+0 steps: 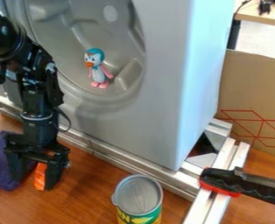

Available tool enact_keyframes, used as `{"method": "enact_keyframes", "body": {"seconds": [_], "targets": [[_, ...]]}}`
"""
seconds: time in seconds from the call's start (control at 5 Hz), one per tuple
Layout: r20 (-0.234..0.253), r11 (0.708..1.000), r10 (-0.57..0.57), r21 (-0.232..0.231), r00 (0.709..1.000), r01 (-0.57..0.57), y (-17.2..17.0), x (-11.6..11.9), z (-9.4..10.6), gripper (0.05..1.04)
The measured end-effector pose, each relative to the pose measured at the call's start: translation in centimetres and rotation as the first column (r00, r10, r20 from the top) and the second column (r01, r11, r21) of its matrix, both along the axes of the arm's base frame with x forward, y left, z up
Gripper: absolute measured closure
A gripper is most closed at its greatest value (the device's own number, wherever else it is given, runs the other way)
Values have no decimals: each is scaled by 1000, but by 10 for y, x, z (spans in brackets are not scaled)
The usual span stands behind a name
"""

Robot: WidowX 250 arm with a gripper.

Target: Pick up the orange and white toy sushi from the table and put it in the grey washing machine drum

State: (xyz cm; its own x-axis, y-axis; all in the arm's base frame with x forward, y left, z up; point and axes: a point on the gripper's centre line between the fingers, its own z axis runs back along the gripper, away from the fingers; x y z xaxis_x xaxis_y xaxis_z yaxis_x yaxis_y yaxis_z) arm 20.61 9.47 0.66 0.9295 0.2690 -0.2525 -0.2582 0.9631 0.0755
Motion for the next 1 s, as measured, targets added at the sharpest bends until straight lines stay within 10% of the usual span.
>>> {"method": "enact_keyframes", "body": {"seconds": [0.6,1.0], "targets": [[112,998,68,-19,991,-66,11,17,-1,83],[85,994,68,-90,994,-60,10,31,-26,83]]}}
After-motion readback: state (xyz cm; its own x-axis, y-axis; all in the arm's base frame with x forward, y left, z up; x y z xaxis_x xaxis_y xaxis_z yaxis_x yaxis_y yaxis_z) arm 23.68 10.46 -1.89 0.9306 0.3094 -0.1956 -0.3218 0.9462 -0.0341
